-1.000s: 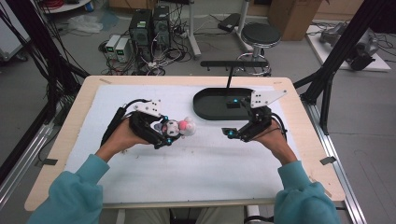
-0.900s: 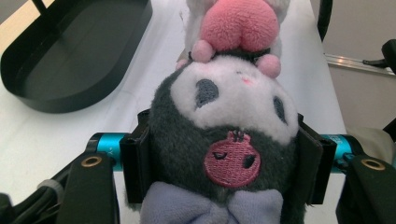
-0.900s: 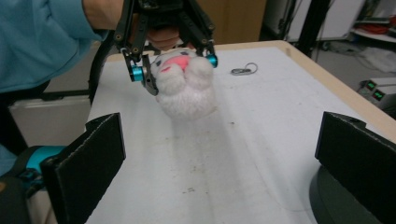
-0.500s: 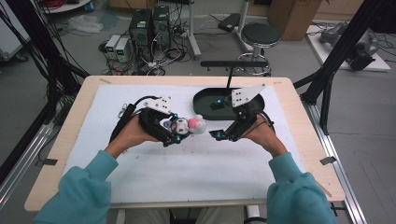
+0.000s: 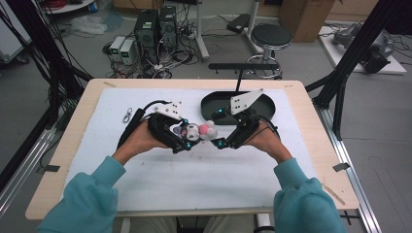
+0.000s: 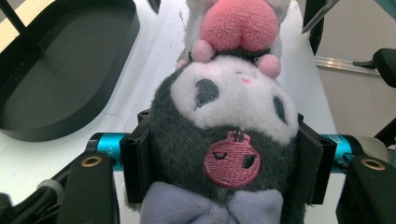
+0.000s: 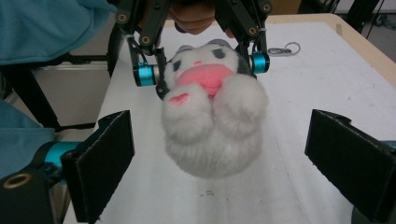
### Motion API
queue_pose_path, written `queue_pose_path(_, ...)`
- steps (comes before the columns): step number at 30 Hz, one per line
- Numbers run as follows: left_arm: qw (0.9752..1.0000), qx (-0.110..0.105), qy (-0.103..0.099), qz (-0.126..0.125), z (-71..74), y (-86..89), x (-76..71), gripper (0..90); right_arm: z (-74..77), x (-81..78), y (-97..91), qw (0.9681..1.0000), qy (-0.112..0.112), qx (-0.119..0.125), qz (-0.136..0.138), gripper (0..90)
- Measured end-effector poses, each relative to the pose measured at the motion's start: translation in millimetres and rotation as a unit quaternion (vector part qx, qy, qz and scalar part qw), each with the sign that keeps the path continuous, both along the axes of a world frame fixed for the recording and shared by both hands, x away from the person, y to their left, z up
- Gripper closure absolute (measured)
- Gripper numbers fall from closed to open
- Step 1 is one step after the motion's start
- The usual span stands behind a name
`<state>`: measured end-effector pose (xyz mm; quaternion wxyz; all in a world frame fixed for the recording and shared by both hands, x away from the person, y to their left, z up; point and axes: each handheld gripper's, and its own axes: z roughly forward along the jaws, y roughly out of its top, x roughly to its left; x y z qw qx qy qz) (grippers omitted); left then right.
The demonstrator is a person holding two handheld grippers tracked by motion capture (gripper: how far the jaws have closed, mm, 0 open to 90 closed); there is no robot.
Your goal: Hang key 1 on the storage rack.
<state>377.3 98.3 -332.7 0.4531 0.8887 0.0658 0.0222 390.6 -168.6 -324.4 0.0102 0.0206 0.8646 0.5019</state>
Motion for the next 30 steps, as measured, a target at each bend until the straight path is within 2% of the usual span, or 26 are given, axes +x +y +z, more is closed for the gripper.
queue_pose_path(1, 1.0000, 0.002, -0.001, -0.001, 0.2, -0.1, -0.3, 35.8, -0.4, 0.2, 0.9, 1.0000, 0.000, -0.002, 0.002, 16.4)
queue_pose_path(2, 1.0000, 0.000, -0.002, 0.000, 0.0, -0.3, -0.3, 35.8, -0.6, 0.4, 1.4, 1.0000, -0.003, -0.005, 0.008, 19.8)
queue_pose_path(3, 1.0000, 0.001, -0.002, 0.000, 0.2, -0.1, -0.2, 35.8, -0.9, 0.1, 2.7, 0.9999, -0.010, -0.007, 0.007, 19.8)
queue_pose_path(6, 1.0000, 0.001, -0.001, 0.000, 0.2, 0.1, 0.1, 35.8, -2.0, 1.1, 5.3, 0.9998, -0.009, -0.011, 0.011, 20.2)
queue_pose_path(7, 1.0000, 0.001, 0.000, -0.001, 0.3, 0.0, -0.1, 35.8, -2.4, 1.1, 7.2, 0.9998, -0.009, -0.013, 0.014, 23.9)
queue_pose_path(8, 1.0000, 0.000, -0.001, -0.001, 0.2, -0.2, -0.3, 35.8, -2.4, 1.1, 7.2, 0.9998, -0.009, -0.013, 0.014, 23.9)
queue_pose_path(14, 1.0000, 0.000, -0.001, -0.001, -0.1, -0.1, -0.2, 35.8, -1.6, 0.6, 8.7, 0.9989, -0.024, -0.020, 0.034, 46.9)
queue_pose_path(21, 1.0000, 0.005, -0.001, -0.007, -1.6, -1.4, -0.3, 34.0, 0.0, -1.2, 8.5, 0.9984, -0.027, -0.027, 0.042, 52.7)
queue_pose_path(27, 0.9999, -0.003, -0.008, -0.007, -2.3, -1.4, 0.7, 29.9, 1.0, -0.8, 7.6, 0.9984, -0.030, -0.026, 0.039, 52.9)
queue_pose_path(29, 0.9997, -0.010, -0.022, -0.005, -2.9, -1.4, 0.6, 24.7, 1.5, -1.4, 7.3, 0.9986, -0.029, -0.025, 0.037, 52.9)
queue_pose_path(30, 0.9992, -0.015, -0.037, 0.004, -3.5, -2.2, -0.1, 17.3, 2.0, -1.5, 6.7, 0.9986, -0.029, -0.025, 0.035, 52.9)
